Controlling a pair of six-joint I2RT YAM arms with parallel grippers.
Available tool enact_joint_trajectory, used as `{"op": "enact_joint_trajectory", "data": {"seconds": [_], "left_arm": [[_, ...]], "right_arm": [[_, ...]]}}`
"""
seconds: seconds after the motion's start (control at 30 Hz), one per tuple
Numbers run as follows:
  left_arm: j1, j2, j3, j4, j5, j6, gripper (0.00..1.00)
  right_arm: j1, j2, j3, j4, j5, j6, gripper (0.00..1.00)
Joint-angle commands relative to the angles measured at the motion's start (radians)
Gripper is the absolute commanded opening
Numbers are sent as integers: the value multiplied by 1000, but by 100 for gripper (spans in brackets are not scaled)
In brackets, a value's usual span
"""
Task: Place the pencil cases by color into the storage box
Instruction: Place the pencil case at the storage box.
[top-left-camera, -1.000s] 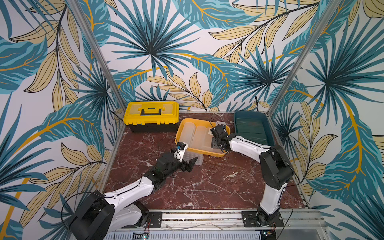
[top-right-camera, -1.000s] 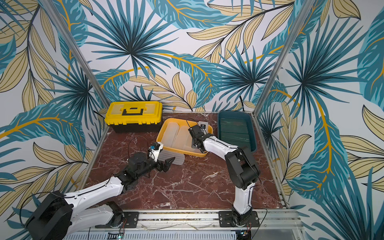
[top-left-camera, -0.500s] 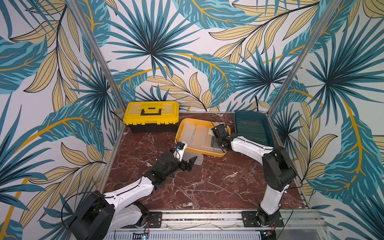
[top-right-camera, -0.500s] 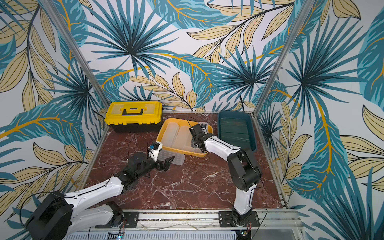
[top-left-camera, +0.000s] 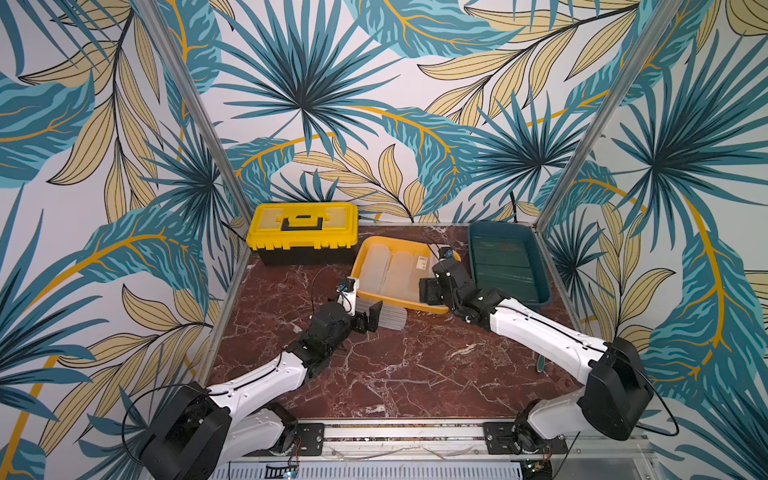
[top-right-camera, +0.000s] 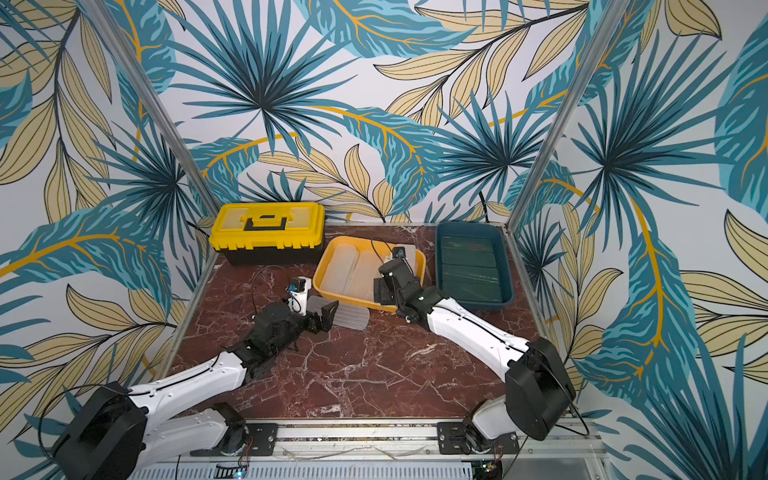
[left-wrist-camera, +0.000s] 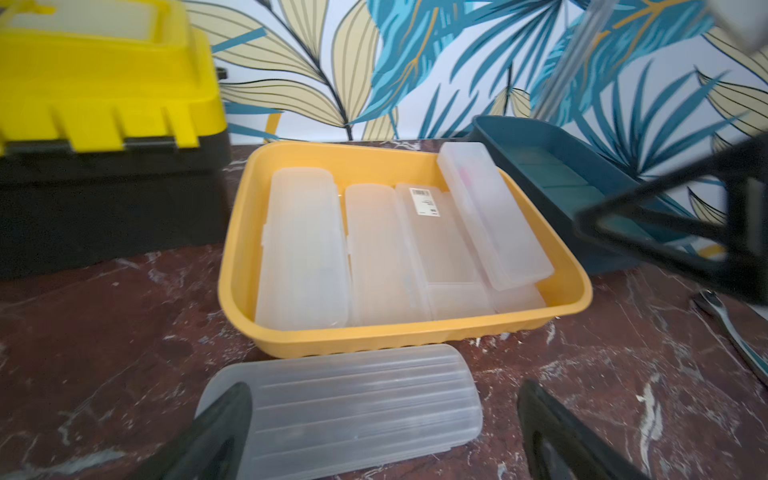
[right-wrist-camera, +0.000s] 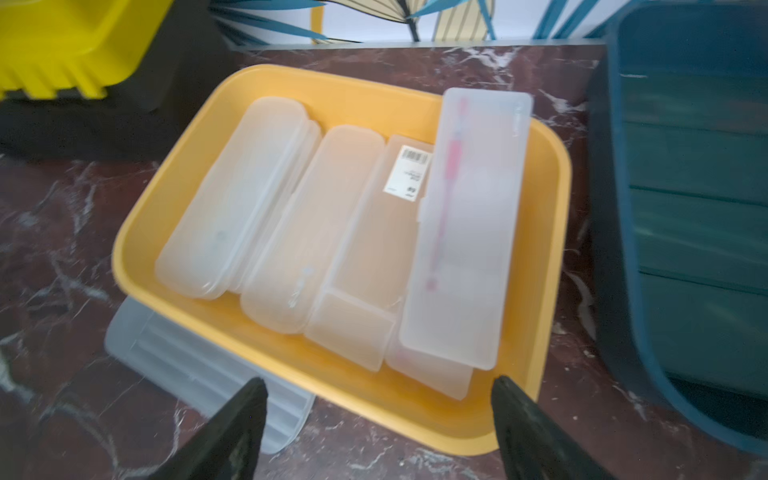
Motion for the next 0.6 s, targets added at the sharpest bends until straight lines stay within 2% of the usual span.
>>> {"op": "enact_joint_trajectory", "data": {"seconds": [0.0, 0.1, 0.23, 0.37, 0.43, 0.57], "left_arm": [[44, 4, 2, -74, -58, -103, 100], [78, 25, 3, -103, -57, -151, 100], [148, 68, -5, -115, -10, -243, 100], [204, 120, -5, -115, 63, -299, 100], [233, 148, 4, -115, 144, -315, 100], [253, 193, 19, -102, 211, -325, 100]], "right_arm": [[69, -28, -91, 113, -5, 47, 85], [136, -31, -165, 217, 9, 133, 85], [201, 2, -217, 314, 85, 200, 84], [225, 61, -251, 419, 78, 247, 84], [227, 96, -255, 452, 64, 255, 84], [227, 130, -277, 524, 45, 264, 84]]}}
